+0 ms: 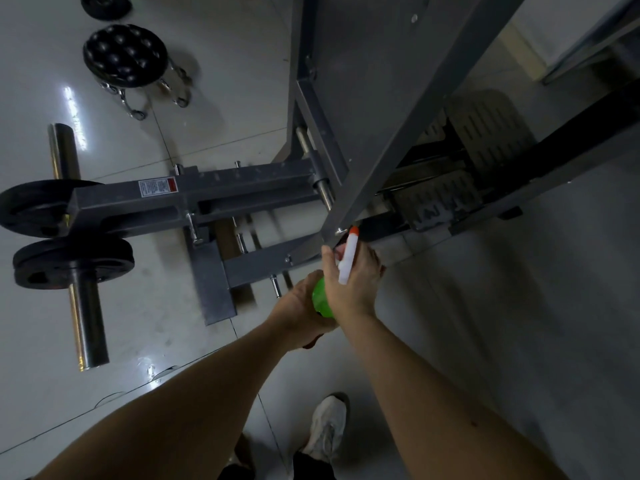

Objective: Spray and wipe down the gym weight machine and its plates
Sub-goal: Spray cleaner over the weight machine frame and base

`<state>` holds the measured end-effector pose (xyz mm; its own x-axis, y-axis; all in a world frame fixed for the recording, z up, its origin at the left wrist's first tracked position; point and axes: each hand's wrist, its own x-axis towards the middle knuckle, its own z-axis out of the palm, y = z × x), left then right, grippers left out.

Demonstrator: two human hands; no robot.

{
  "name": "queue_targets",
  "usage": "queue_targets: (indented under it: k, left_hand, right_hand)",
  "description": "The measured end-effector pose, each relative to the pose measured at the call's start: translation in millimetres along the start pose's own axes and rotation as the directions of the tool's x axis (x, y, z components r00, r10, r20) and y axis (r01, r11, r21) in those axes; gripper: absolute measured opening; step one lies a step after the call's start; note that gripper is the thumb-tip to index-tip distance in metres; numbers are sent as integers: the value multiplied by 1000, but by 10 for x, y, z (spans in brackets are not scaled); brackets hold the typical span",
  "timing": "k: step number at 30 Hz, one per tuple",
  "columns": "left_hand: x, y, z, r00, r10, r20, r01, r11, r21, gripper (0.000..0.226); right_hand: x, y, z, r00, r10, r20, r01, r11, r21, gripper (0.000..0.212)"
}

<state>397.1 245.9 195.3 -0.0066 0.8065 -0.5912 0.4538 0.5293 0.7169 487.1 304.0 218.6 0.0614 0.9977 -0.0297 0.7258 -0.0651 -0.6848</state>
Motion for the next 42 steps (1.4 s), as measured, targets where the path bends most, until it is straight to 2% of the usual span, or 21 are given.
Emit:
queue_targets:
  k: [3, 7, 11, 14, 20, 22, 26, 29, 31, 33, 38, 42]
  left_hand:
    - [-81, 134, 4, 1000, 4, 20, -5, 1000, 23, 72]
    - [-227, 368, -157, 999, 34, 19, -35, 999, 28, 77]
    - [-520, 683, -325, 997, 70, 42, -71, 997, 42, 80]
    - [-766, 1023, -520, 994, 96, 49, -96, 995, 0, 84]
    - [-1419, 1659, -809, 979, 183, 87, -181, 983, -36, 91]
    - [-1627, 1774, -832, 978, 192, 77, -190, 981, -39, 86]
    - [-2004, 1985, -912, 973, 212, 86, -204, 975, -89, 76]
    - [-2251, 2157, -974, 966, 248, 78, -240, 966, -100, 73]
    - [-2387, 2270, -1024, 962, 265, 66, -255, 958, -133, 73]
    - [-2499, 2402, -1095, 955, 292, 43, -284, 950, -130, 68]
    - [-2676, 2722, -1270, 936, 346, -57, -350, 933, -85, 75]
    - [-2828, 2988, -1435, 922, 377, -89, -383, 922, -57, 79]
  right_hand:
    - [11, -85, -134, 1000, 1, -15, -2, 1000, -10, 25]
    - [-55, -312, -379, 998, -57, -39, 58, 998, 16, 32]
    - [-2, -646, -821, 997, -29, -74, 33, 998, 47, 21]
    - [-18, -995, -1220, 998, -47, -41, 49, 997, 56, 18]
    - [-164, -1511, -1908, 998, 67, 4, -67, 979, 194, 24]
    - [-220, -1632, -2087, 997, 78, 21, -81, 971, 224, 17]
    - [-419, -1896, -2432, 1000, 31, -6, -29, 975, 222, 11]
    - [-508, -2064, -2672, 998, 42, -35, -33, 973, 230, 22]
    - [-539, -2183, -2822, 997, -12, -70, 29, 969, 244, 28]
    - [-553, -2330, -2967, 992, -80, -101, 102, 965, 240, 23]
    - [-490, -2699, -3349, 994, -72, -87, 94, 955, 283, 25]
    - [-427, -2936, -3584, 980, -159, -122, 189, 939, 289, 19]
